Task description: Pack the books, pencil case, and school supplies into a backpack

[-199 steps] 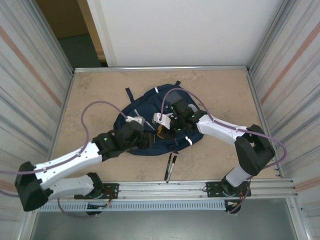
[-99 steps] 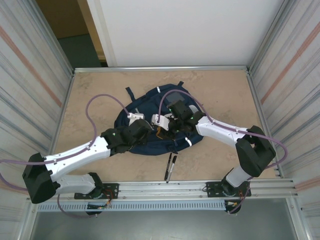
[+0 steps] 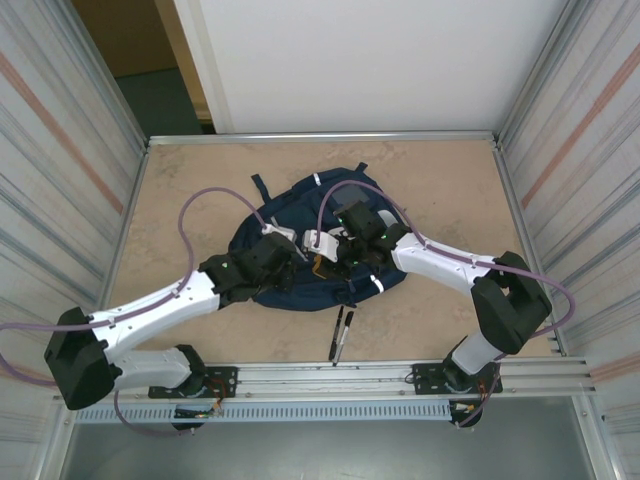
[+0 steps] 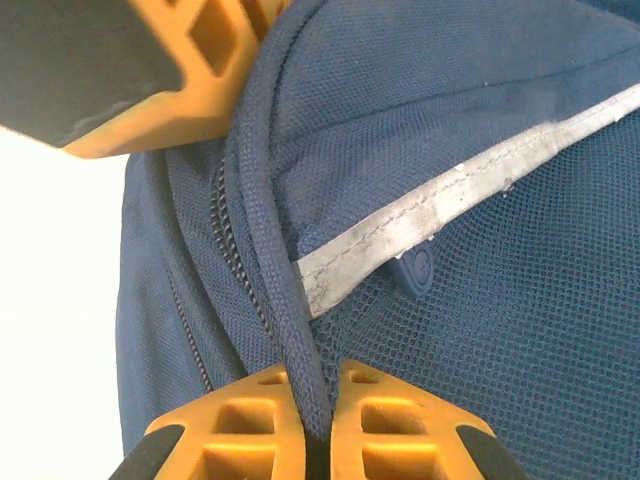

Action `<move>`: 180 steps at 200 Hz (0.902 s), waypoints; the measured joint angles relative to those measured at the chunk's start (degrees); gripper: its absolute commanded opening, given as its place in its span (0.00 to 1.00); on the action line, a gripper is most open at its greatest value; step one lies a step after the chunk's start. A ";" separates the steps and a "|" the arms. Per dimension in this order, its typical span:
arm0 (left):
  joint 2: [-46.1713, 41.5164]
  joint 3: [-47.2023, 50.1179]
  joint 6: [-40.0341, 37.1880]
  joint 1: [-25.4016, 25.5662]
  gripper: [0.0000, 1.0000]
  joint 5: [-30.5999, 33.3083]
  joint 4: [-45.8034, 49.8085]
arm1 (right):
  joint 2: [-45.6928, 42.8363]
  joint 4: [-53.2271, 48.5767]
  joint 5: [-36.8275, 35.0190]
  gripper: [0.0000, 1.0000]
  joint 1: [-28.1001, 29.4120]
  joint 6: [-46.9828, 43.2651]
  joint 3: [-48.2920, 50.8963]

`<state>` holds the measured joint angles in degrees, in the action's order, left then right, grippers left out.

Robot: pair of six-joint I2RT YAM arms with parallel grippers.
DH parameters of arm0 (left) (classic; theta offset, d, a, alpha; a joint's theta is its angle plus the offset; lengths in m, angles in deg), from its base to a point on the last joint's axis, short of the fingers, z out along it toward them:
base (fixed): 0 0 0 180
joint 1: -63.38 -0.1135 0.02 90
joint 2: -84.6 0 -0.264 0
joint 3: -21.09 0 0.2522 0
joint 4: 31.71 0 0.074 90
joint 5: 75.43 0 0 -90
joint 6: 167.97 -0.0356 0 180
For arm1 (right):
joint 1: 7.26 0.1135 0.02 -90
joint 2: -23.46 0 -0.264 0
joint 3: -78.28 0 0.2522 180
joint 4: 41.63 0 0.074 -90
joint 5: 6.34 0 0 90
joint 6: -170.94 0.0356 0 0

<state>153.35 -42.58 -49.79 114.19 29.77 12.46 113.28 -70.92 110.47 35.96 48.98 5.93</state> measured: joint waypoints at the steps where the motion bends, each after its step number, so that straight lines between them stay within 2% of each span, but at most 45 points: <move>1: 0.02 0.00 -0.13 -0.11 0.08 -0.09 0.07 | 0.00 -0.02 0.00 0.03 0.00 -0.09 0.00; 35: -0.35 0.00 -3.17 -1.27 0.00 -2.45 1.40 | 0.00 -1.29 -0.07 0.04 0.28 -2.51 -0.04; 65: -3.78 1.25 -8.76 -1.70 0.00 -4.33 1.88 | -0.42 -5.03 2.21 0.04 -0.55 -7.82 -0.46; 77: -6.36 3.48 -11.41 -3.74 0.00 -8.15 0.22 | -0.90 -6.91 3.54 0.05 -1.44 -10.23 -0.50; 96: -8.13 6.78 -14.21 -10.78 0.00 -17.00 -3.69 | -1.42 -9.38 5.90 0.05 -2.93 -14.84 -0.50; 111: -8.04 8.57 -15.91 -14.56 0.00 -21.42 -5.62 | -1.49 -10.51 6.49 0.06 -3.74 -18.01 -0.50; 145: -10.19 11.02 -20.00 -15.19 0.00 -25.73 -6.93 | -1.49 -12.92 6.36 0.09 -5.22 -24.52 -0.52; 180: -11.54 15.17 -18.34 -15.52 0.00 -32.65 -15.15 | 1.25 -17.88 7.10 0.12 -10.19 -28.79 -4.94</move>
<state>141.81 -27.41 -68.13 98.67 -2.88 -2.69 114.53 -88.79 117.57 25.77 20.19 0.99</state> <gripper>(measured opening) 0.055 0.114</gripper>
